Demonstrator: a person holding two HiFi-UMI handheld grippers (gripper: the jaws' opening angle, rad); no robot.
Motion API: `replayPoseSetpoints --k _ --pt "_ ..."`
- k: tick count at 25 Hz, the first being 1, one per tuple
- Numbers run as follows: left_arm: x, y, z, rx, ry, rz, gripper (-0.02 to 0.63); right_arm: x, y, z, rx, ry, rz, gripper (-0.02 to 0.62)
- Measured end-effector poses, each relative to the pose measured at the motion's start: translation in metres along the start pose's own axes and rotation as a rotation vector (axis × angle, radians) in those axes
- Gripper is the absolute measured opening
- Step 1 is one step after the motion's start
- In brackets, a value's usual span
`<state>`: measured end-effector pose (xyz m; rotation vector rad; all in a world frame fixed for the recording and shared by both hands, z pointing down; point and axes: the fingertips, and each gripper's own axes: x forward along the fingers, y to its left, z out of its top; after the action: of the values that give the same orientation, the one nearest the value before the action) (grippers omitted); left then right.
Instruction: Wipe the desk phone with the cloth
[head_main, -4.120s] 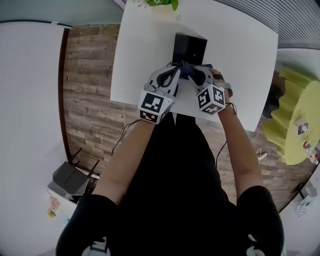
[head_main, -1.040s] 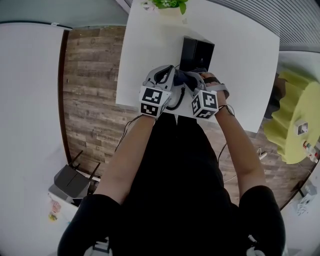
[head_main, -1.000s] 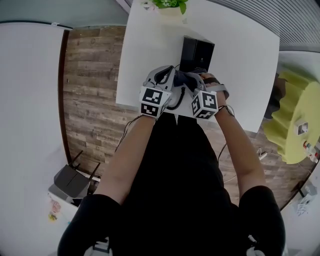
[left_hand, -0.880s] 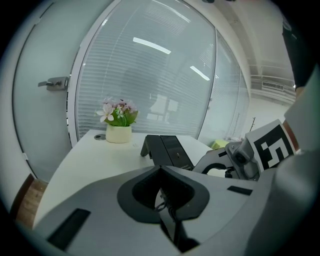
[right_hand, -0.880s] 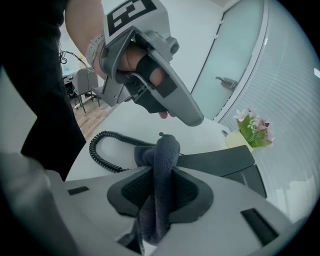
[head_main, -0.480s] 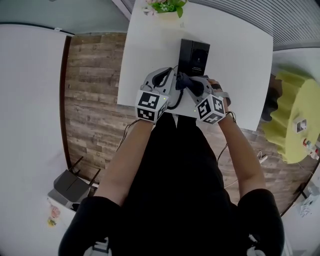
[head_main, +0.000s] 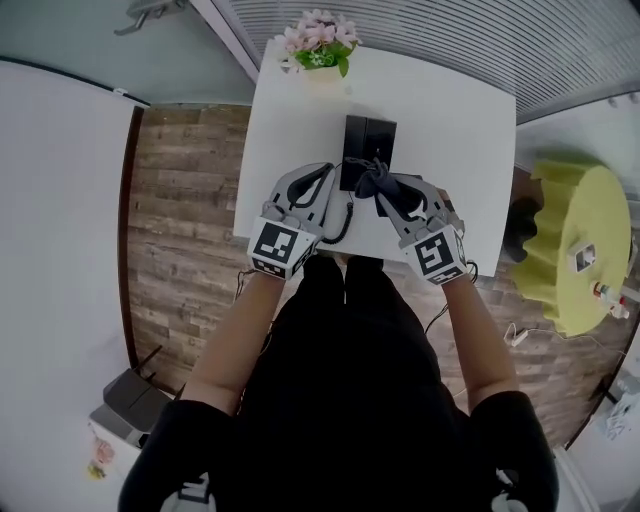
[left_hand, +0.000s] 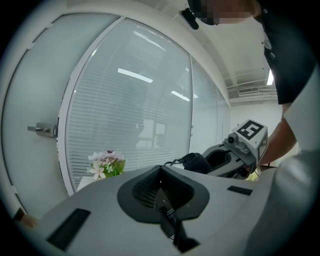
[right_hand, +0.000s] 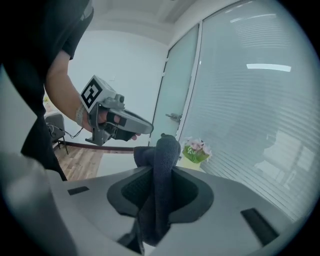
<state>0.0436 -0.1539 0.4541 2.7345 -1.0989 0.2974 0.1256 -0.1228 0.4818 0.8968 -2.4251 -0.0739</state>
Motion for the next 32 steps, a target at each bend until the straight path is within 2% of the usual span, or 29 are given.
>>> replayPoseSetpoints --k 9,12,15,24,32 --pt "-0.026 -0.033 0.067 0.050 -0.102 -0.085 0.009 -0.060 -0.030 0.085 0.036 -0.195 -0.090 0.109" --pt "-0.031 -0.043 0.092 0.057 -0.158 -0.107 0.009 -0.075 -0.037 0.108 0.078 -0.261 -0.109 0.109" --pt "-0.035 -0.051 0.109 0.057 -0.176 -0.135 0.009 -0.090 -0.041 0.125 0.131 -0.315 -0.119 0.109" --pt "-0.042 -0.061 0.129 0.042 -0.177 -0.181 0.009 -0.113 -0.045 0.147 0.242 -0.395 -0.138 0.109" --pt "-0.036 -0.060 0.137 0.046 -0.177 -0.192 0.009 -0.111 -0.050 0.152 0.268 -0.422 -0.123 0.109"
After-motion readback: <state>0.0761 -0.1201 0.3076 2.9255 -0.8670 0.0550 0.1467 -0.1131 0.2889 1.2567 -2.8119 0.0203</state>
